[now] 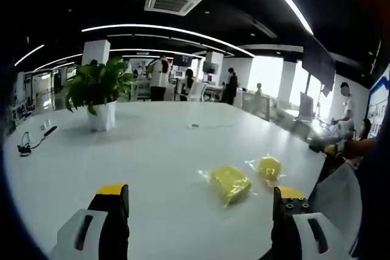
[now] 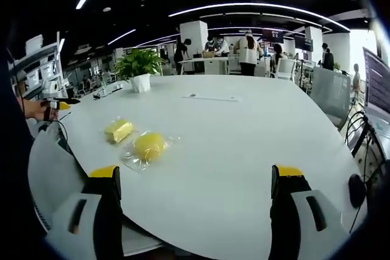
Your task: Compare the silicone blocks by pressing each to a similar depth, holding the contact briefly, and releasing to observe deformation and rebound differences across the visible hardness samples.
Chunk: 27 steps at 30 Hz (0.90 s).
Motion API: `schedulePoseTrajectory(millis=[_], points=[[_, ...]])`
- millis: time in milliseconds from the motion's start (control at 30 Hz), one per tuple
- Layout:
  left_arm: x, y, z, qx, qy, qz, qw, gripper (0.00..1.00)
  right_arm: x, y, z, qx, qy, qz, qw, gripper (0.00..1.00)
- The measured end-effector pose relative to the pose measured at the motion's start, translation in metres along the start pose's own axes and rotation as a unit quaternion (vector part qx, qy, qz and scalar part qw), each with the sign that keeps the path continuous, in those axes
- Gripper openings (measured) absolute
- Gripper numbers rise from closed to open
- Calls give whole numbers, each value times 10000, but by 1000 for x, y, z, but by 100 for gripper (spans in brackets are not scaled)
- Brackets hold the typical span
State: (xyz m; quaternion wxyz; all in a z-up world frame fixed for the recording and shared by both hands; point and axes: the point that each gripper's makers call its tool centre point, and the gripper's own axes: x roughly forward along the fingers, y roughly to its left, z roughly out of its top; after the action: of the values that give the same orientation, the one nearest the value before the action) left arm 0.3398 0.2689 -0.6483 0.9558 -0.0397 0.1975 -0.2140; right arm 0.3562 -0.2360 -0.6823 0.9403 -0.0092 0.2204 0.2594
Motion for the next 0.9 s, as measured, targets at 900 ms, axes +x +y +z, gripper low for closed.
schedulePoseTrajectory(millis=[900], points=[[31, -1, 13, -398, 134, -252, 9988, 100, -2, 1, -5, 68, 46, 1, 10000, 96]])
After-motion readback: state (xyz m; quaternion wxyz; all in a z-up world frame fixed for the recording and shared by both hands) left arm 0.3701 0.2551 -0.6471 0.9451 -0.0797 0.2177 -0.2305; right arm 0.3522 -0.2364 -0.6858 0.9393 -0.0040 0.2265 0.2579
